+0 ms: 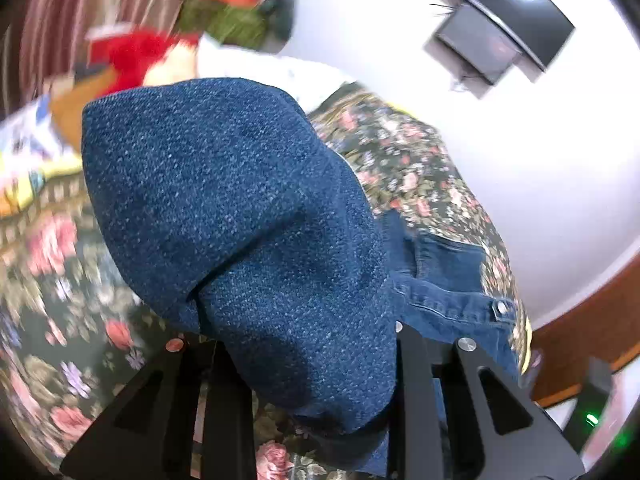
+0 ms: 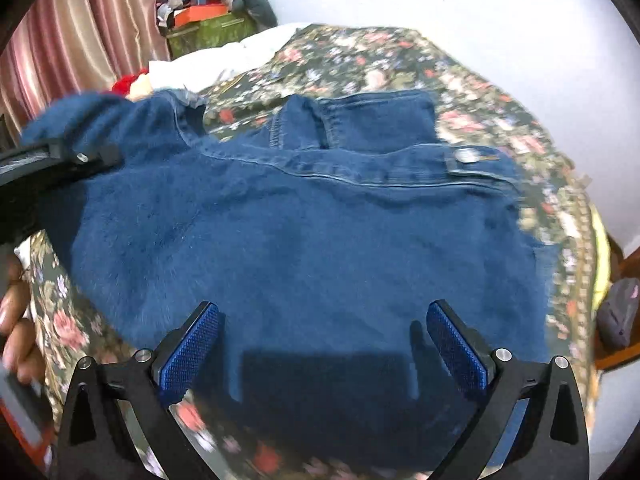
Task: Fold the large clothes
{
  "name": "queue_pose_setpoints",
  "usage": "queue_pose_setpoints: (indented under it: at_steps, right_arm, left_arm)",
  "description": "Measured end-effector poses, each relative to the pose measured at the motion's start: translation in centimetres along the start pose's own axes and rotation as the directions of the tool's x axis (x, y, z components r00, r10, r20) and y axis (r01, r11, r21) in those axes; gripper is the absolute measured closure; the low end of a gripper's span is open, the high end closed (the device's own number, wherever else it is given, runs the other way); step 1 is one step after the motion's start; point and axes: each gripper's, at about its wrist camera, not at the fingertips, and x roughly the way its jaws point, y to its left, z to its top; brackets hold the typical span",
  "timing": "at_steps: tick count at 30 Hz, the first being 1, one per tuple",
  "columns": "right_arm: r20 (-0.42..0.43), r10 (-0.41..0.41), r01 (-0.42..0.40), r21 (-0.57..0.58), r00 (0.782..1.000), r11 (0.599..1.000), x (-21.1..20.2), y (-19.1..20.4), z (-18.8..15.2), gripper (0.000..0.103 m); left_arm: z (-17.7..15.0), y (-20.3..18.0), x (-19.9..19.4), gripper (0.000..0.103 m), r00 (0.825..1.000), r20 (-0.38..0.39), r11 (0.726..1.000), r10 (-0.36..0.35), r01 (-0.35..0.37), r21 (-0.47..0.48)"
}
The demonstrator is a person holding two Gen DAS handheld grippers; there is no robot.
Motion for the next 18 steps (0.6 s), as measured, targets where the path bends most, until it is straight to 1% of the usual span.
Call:
queue_pose_setpoints:
  at_steps: [2, 4, 5, 7, 8, 9, 10, 13, 15, 16, 18]
  right_arm:
    - [-0.053, 0.021, -0.021, 0.008, 0.998, 1.0, 2.0, 0.8, -0.2, 0.0]
    - [-0.066, 0.049, -0.047, 0.025, 0.997, 0.999, 3.1, 1.0, -0.5, 0.0]
    - [-0.062, 0.048, -0.047, 0.014, 0.997, 0.999, 2.9, 1.1, -0.5, 0.0]
    - [-0.07, 0.065, -0.066, -0.003, 0.995, 0.998, 2.2, 0.7, -0.5, 0.0]
    - [-0.069, 0.079, -0.079, 0.004, 0.994, 0.997, 1.4, 0.1, -0.7, 0.0]
    - [-0.062, 0.081, -0.08, 0.015, 0.995, 0.997, 0.8, -0.6, -1.0, 0.0]
    - [-0.04, 0.072, -0.071, 0.033, 0.997, 0.997, -0.4, -1.7, -1.5, 0.0]
    - [0.052, 0.036, -0.041, 0.092, 0.998, 0.995, -4.7, -5.5, -3.5, 0.0]
    - [0.094, -0.014, 0.002, 0.133, 0.995, 0.991, -7.6, -8.2, -5.0, 0.0]
    - [0.115, -0.067, 0.048, 0.167, 0.991, 0.985, -9.5, -10.1, -6.0, 0.0]
    - [0.132, -0.148, 0.118, 0.212, 0.98, 0.97, -12.2, -12.9, -7.4, 0.0]
  left_arm:
    - [-0.3, -1.4, -0.5, 0.078, 1.0, 0.022, 0.997, 0.015, -0.017, 0.073]
    - [-0.6, -2.3, -0.8, 0.078, 0.999, 0.032, 0.991, 0.034, -0.037, 0.127]
    - [-0.4, -3.4, -0.4, 0.078, 0.998, 0.038, 0.987, 0.041, -0.046, 0.157]
    - [-0.4, -4.3, -1.0, 0.078, 0.998, 0.053, 0.98, 0.039, -0.049, 0.191]
    - [-0.2, -5.6, -0.8, 0.078, 0.997, 0.063, 0.976, 0.033, -0.046, 0.214]
    - [-0.1, -5.8, -1.3, 0.078, 0.997, 0.07, 0.973, 0.027, -0.042, 0.226]
    - [-0.3, -7.1, -1.6, 0.078, 0.997, 0.08, 0.969, 0.016, -0.035, 0.245]
    - [-0.6, -10.7, -2.6, 0.078, 0.993, 0.113, 0.945, -0.023, -0.016, 0.328]
    - [-1.6, -14.1, -3.1, 0.078, 0.99, 0.133, 0.914, -0.055, -0.003, 0.405]
    - [-2.3, -15.6, -3.4, 0.078, 0.988, 0.137, 0.898, -0.071, 0.003, 0.44]
    - [-4.2, -19.2, -4.1, 0.078, 0.983, 0.138, 0.854, -0.12, 0.031, 0.519]
